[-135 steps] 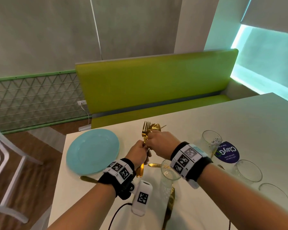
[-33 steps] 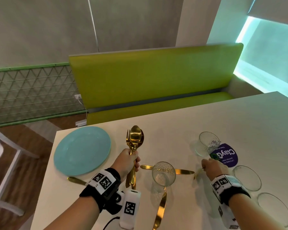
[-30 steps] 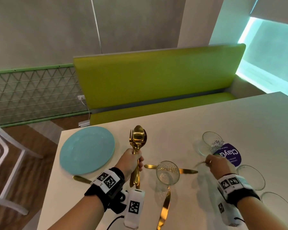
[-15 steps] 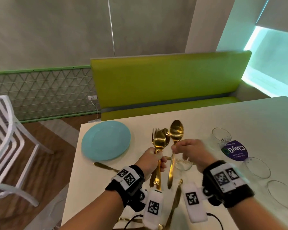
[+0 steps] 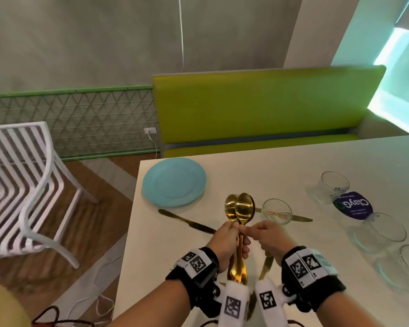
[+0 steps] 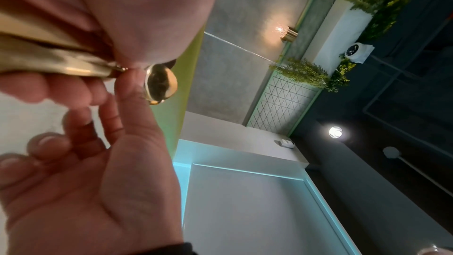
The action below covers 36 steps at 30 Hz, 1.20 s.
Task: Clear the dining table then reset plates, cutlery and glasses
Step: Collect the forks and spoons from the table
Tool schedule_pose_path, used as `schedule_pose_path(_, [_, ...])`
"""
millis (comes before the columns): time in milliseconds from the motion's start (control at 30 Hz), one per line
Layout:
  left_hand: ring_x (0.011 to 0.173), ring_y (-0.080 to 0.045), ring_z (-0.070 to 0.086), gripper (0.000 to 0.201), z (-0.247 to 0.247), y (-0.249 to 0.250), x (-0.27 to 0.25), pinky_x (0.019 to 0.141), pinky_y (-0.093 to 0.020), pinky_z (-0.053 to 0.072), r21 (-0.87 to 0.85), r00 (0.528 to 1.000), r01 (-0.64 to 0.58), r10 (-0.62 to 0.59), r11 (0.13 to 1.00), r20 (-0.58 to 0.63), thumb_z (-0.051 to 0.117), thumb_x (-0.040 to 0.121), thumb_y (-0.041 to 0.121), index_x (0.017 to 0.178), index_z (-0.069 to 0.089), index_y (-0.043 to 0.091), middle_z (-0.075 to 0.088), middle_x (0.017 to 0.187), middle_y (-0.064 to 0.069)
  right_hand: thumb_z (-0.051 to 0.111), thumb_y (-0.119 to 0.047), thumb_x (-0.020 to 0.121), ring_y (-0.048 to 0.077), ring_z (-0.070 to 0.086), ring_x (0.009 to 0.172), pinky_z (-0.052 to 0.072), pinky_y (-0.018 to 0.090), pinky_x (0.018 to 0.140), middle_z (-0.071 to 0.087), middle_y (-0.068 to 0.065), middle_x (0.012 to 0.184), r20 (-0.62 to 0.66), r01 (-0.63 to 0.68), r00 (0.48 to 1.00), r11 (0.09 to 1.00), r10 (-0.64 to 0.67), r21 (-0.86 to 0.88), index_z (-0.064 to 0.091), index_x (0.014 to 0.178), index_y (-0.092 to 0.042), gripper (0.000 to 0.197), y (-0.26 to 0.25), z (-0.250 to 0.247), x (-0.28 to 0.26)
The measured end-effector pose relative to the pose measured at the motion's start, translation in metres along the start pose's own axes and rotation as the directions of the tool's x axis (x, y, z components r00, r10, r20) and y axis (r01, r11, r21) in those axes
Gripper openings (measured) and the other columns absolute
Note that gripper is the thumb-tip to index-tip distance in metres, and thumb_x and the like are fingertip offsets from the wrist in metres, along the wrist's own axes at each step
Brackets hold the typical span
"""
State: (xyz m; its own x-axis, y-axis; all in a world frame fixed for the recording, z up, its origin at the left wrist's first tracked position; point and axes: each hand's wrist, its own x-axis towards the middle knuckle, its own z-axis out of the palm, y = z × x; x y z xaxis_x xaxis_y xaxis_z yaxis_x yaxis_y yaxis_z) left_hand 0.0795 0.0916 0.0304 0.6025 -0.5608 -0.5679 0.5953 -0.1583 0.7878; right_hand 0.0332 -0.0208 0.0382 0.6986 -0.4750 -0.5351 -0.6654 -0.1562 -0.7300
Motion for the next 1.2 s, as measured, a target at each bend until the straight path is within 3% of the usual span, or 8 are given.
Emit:
schedule_pose_path(100, [0.052,-0.013,0.046,0.029,-0.004,-0.001,-0.003,0.049,-0.023,0.043,-0.001,1.0,0.01,-0.01,1.0,0.028,0.026,0.102,0.025,0.092,0.048,0.009,0.05,0.066,-0.005,0.051,-0.046,0.09,0.014,0.053,0.067,0.042,0.023,0.054,0.06,0.001,0.08,0.186,0.064,0.981,0.998,-0.058,-0.027,0.055,0.097,-0.016,0.032,0.006,-0.001,-0.001])
schedule_pose_path(233, [0.047,-0.013,0.044,0.032,0.007,-0.011,-0.004,0.048,-0.023,0.041,0.018,0.995,0.047,-0.048,0.999,0.09,0.03,0.101,0.035,0.09,0.048,0.011,0.046,0.059,-0.005,0.028,-0.041,0.099,0.01,0.056,0.055,0.044,0.024,0.057,0.056,-0.003,0.055,0.407,0.068,0.912,0.998,-0.06,-0.006,0.051,0.07,-0.015,0.045,0.02,-0.001,-0.002])
schedule_pose_path(367, [0.054,-0.015,0.048,0.014,0.017,-0.034,-0.003,0.056,-0.028,0.043,0.018,0.965,0.164,-0.164,0.986,0.205,0.052,0.09,0.026,0.094,0.044,0.016,0.047,0.063,-0.006,0.022,-0.031,0.101,0.01,0.055,0.054,0.044,0.021,0.054,0.055,-0.003,0.056,0.477,0.027,0.879,0.998,0.001,-0.052,0.057,0.073,-0.014,0.047,0.047,-0.006,-0.001])
schedule_pose_path(500, [0.054,-0.013,0.047,0.021,0.029,-0.054,-0.002,0.054,-0.024,0.043,0.171,0.95,0.138,-0.18,0.976,0.256,0.043,0.084,-0.001,0.098,0.044,0.014,0.047,0.065,-0.005,0.023,-0.045,0.099,0.012,0.059,0.062,0.046,0.021,0.057,0.064,0.001,0.066,0.513,-0.028,0.855,0.993,0.081,-0.111,0.061,0.076,-0.015,0.054,0.072,-0.019,-0.002])
schedule_pose_path(667, [0.048,-0.002,0.05,0.027,0.043,-0.064,-0.003,0.048,-0.015,0.045,0.293,0.969,0.103,-0.163,0.951,0.187,0.036,0.09,-0.008,0.088,0.047,0.016,0.05,0.069,-0.002,0.016,-0.051,0.097,0.009,0.057,0.06,0.043,0.02,0.057,0.063,-0.008,0.063,0.489,0.025,0.867,0.971,0.098,-0.238,0.059,0.064,-0.019,0.063,0.085,-0.024,-0.001])
schedule_pose_path(833, [0.054,-0.005,0.052,0.022,0.021,-0.06,-0.014,0.055,-0.018,0.048,0.223,0.992,0.115,-0.125,0.968,0.03,0.037,0.094,-0.001,0.085,0.054,0.012,0.055,0.069,0.0,0.023,-0.055,0.095,0.01,0.058,0.067,0.047,0.022,0.063,0.067,-0.003,0.091,0.415,0.139,0.91,0.949,-0.009,-0.284,0.066,0.094,-0.022,0.055,0.085,-0.018,0.008])
schedule_pose_path(1000, [0.067,-0.01,0.051,0.018,-0.021,-0.056,-0.028,0.067,-0.025,0.047,0.153,0.97,0.064,-0.026,0.986,-0.241,0.036,0.097,0.004,0.104,0.052,0.008,0.057,0.084,-0.003,0.05,-0.041,0.091,0.013,0.059,0.1,0.047,0.025,0.09,0.064,-0.001,0.114,0.428,0.413,0.888,0.697,-0.167,-0.586,0.061,0.117,-0.022,0.034,0.07,0.011,0.019])
schedule_pose_path(1200, [0.073,-0.014,0.051,0.019,-0.072,-0.05,-0.044,0.068,-0.028,0.048,-0.011,0.892,-0.014,0.008,1.0,-0.453,0.036,0.098,0.007,0.113,0.047,0.008,0.057,0.091,-0.006,0.046,-0.028,0.093,0.023,0.057,0.11,0.048,0.032,0.093,0.06,0.004,0.12,0.511,0.543,0.838,0.384,-0.19,-0.747,0.057,0.122,-0.02,0.031,0.049,0.072,0.013])
